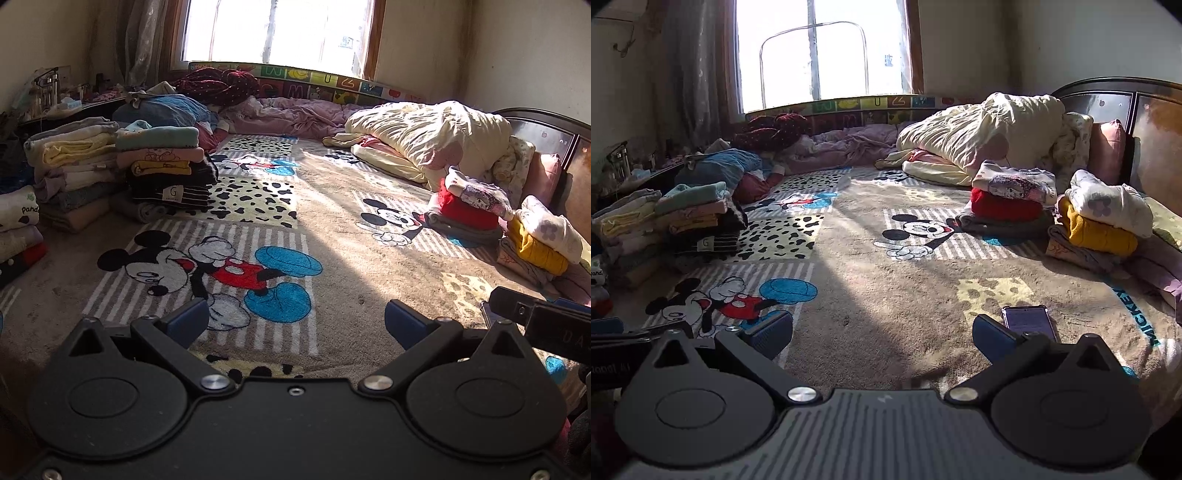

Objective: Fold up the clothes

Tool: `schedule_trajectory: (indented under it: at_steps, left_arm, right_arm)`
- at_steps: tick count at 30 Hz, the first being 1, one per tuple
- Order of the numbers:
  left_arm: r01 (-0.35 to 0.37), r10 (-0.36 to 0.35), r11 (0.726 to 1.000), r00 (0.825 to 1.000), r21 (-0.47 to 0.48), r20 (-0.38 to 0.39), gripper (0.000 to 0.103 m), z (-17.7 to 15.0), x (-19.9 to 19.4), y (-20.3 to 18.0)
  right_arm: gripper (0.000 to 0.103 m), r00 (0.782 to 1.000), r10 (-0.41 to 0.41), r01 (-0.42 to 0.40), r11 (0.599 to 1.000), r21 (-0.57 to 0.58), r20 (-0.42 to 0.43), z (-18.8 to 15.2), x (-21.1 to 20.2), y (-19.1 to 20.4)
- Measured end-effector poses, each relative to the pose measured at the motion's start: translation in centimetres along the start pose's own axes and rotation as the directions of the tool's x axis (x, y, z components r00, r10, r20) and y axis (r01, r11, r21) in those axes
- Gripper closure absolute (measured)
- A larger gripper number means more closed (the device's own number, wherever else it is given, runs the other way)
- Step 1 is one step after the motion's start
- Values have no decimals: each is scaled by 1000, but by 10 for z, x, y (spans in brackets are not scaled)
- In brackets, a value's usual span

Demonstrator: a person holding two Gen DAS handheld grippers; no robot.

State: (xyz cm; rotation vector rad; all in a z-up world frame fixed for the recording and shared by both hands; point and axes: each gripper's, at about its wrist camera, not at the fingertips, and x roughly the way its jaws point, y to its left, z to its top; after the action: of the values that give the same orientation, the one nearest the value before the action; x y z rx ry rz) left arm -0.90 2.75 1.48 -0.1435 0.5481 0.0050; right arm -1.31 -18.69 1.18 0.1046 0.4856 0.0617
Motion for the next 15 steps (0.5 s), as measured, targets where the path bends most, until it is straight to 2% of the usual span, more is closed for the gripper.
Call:
schedule_trajectory:
  at_steps: [6,9,12,15]
  left_arm:
    - [-50,52,994,998,-100,21,0,9,10,46]
    - [-111,120,980,992,-163,42,0,12,14,82]
    - [-199,223,951,972,-237,77,0,17,16,123]
    - [-291,339,911,932,-293,128,0,22,14,164]
  right_arm:
    - [0,995,85,-88,994,63,56,1,11,0]
    - [0,988,139,-143,988,60,66,0,26,6]
    - [0,978,198,-202,977,64,64,1,42,15]
    - [0,964,251,-258,963,72,91,5,55,23]
